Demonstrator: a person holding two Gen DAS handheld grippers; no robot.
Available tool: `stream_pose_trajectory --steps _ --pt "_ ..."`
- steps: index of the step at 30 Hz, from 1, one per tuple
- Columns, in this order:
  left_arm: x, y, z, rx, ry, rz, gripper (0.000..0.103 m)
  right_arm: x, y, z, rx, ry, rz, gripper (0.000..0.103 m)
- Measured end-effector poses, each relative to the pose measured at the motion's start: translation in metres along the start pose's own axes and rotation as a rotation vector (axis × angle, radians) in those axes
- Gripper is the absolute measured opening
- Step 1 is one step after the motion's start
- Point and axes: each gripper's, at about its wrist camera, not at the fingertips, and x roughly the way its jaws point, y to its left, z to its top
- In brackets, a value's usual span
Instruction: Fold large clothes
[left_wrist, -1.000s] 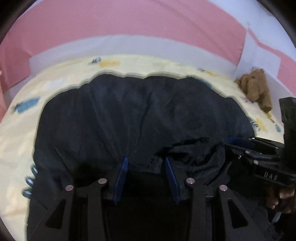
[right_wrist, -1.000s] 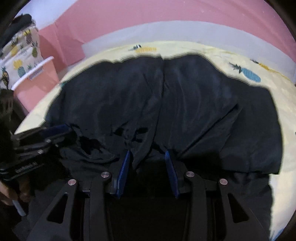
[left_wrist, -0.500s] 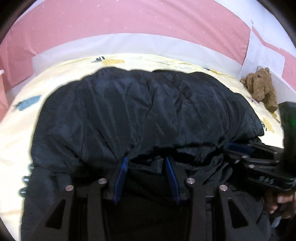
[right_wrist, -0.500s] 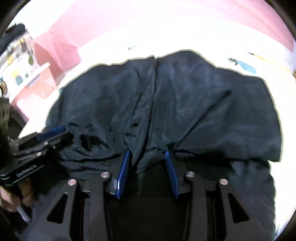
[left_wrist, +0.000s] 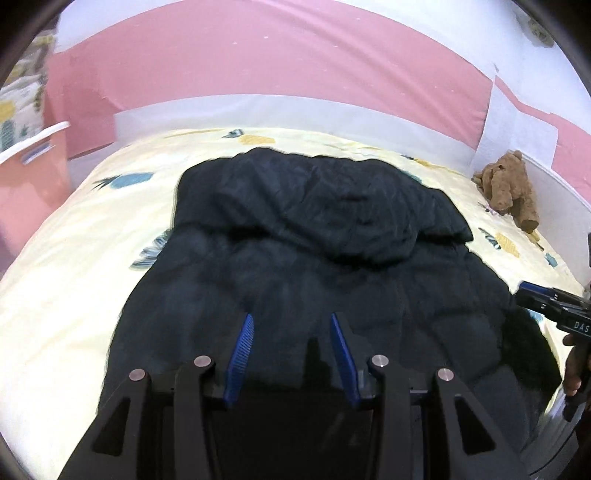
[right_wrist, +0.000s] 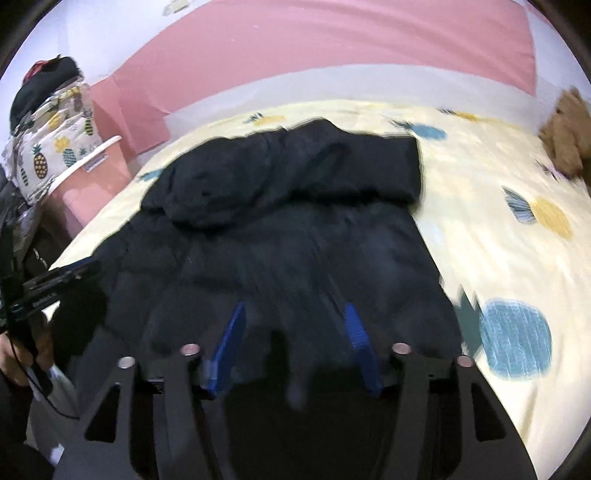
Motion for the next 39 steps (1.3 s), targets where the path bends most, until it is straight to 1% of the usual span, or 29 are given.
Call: stream_pose_trajectory --steps 2,5,7,9,11,13,14,16,18,20,21,24,25,26,28,29,30,31,32,33,35,37,39 --pt "-0.01 0.006 -0.011 -0.014 0.006 0.011 0.043 -0.008 -0.012 -0.015 0.032 0.009 -0.012 0.067" --pt "-0.026 0.02 -0.025 -0.028 0.002 0.044 0.043 -0.016 -0.032 -0.029 0.087 0.01 -0.04 0.067" --pt "-0.034 0.031 -0.03 -0.052 -0.007 0.061 0.047 -0.02 -0.047 -0.034 0.127 0.005 -0.06 0.067" --pt "-0.043 0.046 -0.034 -0.08 -0.02 0.091 0.052 -0.024 -0.058 -0.038 0.154 -0.007 -0.072 0.067" --pt "-0.048 0.061 -0.037 -0.104 -0.025 0.124 0.053 -0.024 -0.07 -0.042 0.192 -0.007 -0.083 0.068" --pt "-0.05 0.072 -0.04 -0.126 -0.02 0.14 0.054 -0.019 -0.08 -0.048 0.233 0.02 -0.073 0.068" --pt "-0.049 0.08 -0.044 -0.14 -0.011 0.152 0.055 -0.013 -0.085 -0.053 0.258 0.05 -0.059 0.068" --pt "-0.047 0.088 -0.052 -0.155 0.01 0.167 0.055 -0.008 -0.088 -0.061 0.284 0.077 -0.029 0.068" --pt "-0.044 0.092 -0.06 -0.171 0.031 0.152 0.058 -0.006 -0.086 -0.068 0.307 0.085 0.015 0.068" --pt "-0.043 0.093 -0.068 -0.187 0.046 0.127 0.058 -0.007 -0.081 -0.07 0.299 0.085 0.04 0.068" --pt "-0.044 0.091 -0.073 -0.193 0.048 0.112 0.058 -0.007 -0.078 -0.072 0.303 0.093 0.067 0.068" --pt "-0.044 0.082 -0.081 -0.203 0.058 0.061 0.058 -0.007 -0.071 -0.077 0.313 0.103 0.11 0.07" --pt "-0.045 0.077 -0.084 -0.197 0.055 0.058 0.058 -0.008 -0.07 -0.079 0.319 0.101 0.116 0.07" --pt "-0.044 0.073 -0.086 -0.19 0.052 0.061 0.058 -0.008 -0.07 -0.08 0.327 0.099 0.123 0.068" --pt "-0.044 0.067 -0.088 -0.185 0.05 0.065 0.058 -0.009 -0.073 -0.08 0.35 0.096 0.125 0.057" --pt "-0.043 0.067 -0.088 -0.189 0.05 0.067 0.058 -0.009 -0.075 -0.08 0.363 0.095 0.123 0.044" --pt "-0.043 0.066 -0.087 -0.193 0.054 0.07 0.056 -0.01 -0.079 -0.08 0.384 0.094 0.129 0.032" --pt "-0.042 0.065 -0.086 -0.194 0.057 0.071 0.053 -0.011 -0.081 -0.079 0.396 0.091 0.138 0.028" --pt "-0.043 0.065 -0.085 -0.195 0.059 0.073 0.043 -0.014 -0.082 -0.076 0.4 0.081 0.144 0.022" --pt "-0.045 0.065 -0.082 -0.194 0.06 0.074 0.033 -0.018 -0.082 -0.074 0.399 0.07 0.146 0.019" --pt "-0.052 0.066 -0.072 -0.199 0.05 0.064 0.022 -0.03 -0.079 -0.063 0.395 0.032 0.17 0.016" --pt "-0.062 0.069 -0.063 -0.216 0.021 0.047 0.019 -0.045 -0.075 -0.053 0.378 -0.014 0.184 0.015" --pt "-0.08 0.068 -0.05 -0.225 -0.032 0.024 0.018 -0.06 -0.071 -0.044 0.364 -0.052 0.192 0.014"
